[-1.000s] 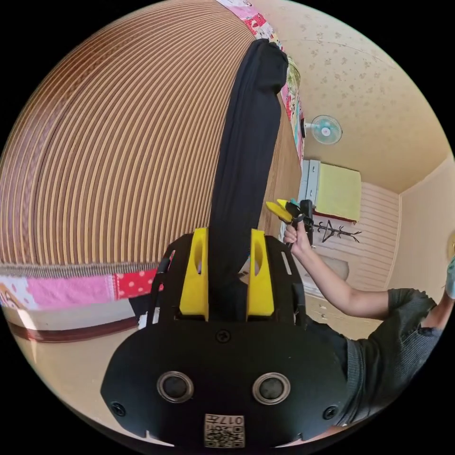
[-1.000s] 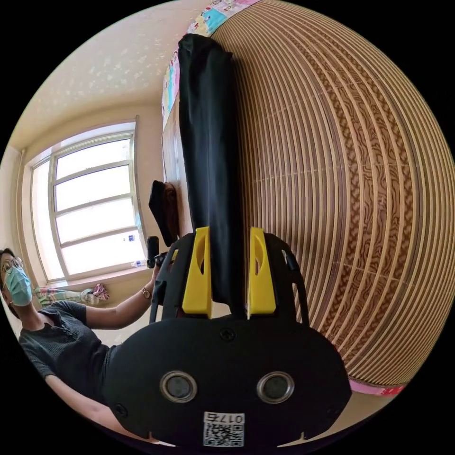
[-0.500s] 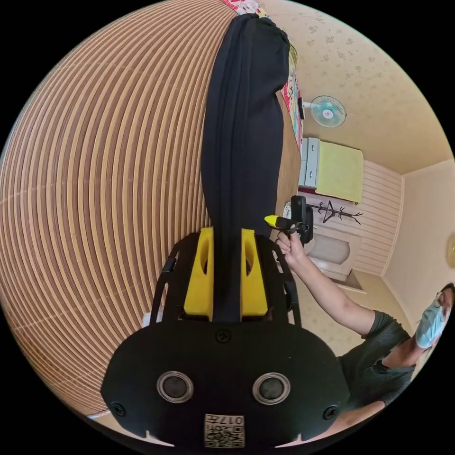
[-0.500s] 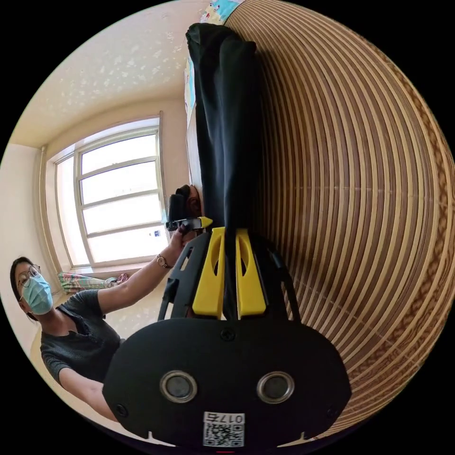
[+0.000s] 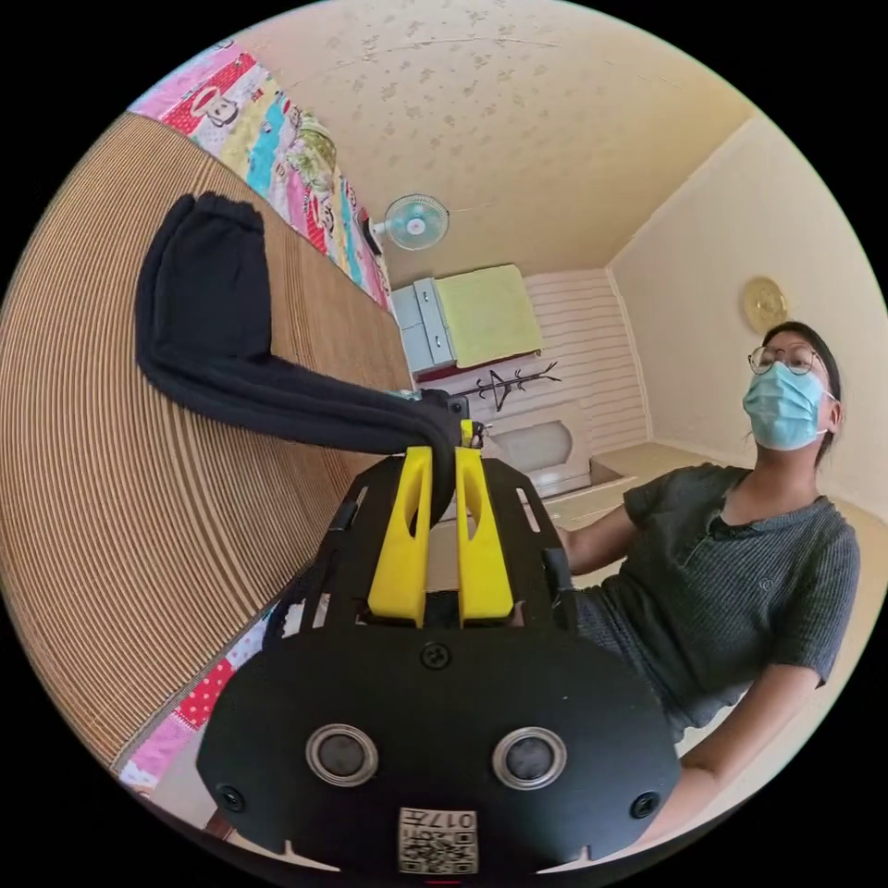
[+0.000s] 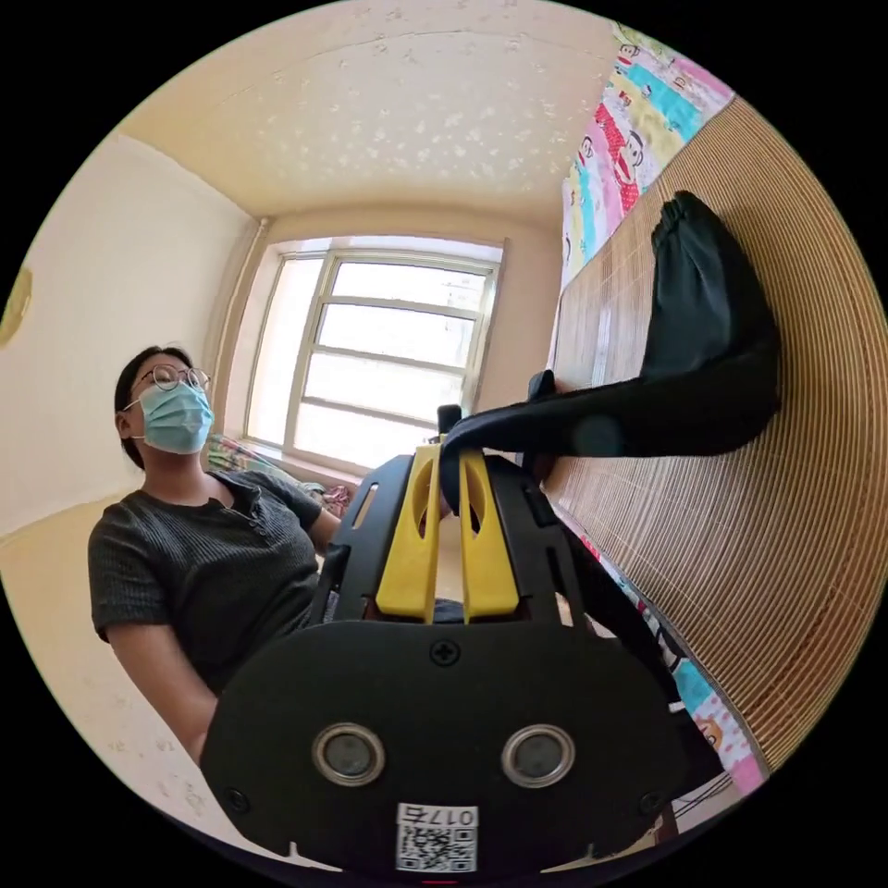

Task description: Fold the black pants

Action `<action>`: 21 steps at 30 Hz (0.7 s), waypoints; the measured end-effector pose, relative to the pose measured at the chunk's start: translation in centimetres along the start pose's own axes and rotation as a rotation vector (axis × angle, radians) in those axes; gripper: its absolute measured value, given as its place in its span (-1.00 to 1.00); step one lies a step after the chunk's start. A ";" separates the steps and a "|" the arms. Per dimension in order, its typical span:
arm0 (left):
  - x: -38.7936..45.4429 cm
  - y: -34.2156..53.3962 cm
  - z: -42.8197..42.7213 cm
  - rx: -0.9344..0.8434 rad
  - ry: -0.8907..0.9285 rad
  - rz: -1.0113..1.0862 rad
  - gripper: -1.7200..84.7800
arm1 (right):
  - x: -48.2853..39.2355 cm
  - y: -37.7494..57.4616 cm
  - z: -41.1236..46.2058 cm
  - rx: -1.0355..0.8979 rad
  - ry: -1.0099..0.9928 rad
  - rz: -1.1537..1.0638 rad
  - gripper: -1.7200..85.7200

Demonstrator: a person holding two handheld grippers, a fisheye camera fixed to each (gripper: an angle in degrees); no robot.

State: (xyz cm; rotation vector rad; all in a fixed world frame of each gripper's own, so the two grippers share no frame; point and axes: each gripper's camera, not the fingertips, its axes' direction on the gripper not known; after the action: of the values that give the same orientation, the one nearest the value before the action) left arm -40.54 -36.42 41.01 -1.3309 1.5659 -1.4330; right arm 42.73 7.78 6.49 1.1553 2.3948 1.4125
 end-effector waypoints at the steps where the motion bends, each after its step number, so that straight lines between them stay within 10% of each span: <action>1: 3.2 0.4 0.1 0.013 0.004 0.040 -0.85 | -3.6 0.2 0.1 -0.003 0.008 -0.054 -0.92; 13: 32.1 -2.8 -0.2 0.117 0.063 0.628 -0.84 | -33.1 -5.0 2.6 -0.041 0.185 -0.622 -0.93; 21: 25.9 -10.8 1.7 0.146 -0.306 0.466 -0.85 | -22.2 -15.5 5.6 -0.095 0.555 -0.369 -0.93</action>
State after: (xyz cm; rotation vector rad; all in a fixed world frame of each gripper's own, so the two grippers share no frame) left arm -43.78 -60.19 55.62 -0.9625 1.4168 -0.9836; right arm 52.32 -7.31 -14.53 0.2835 2.6472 1.8569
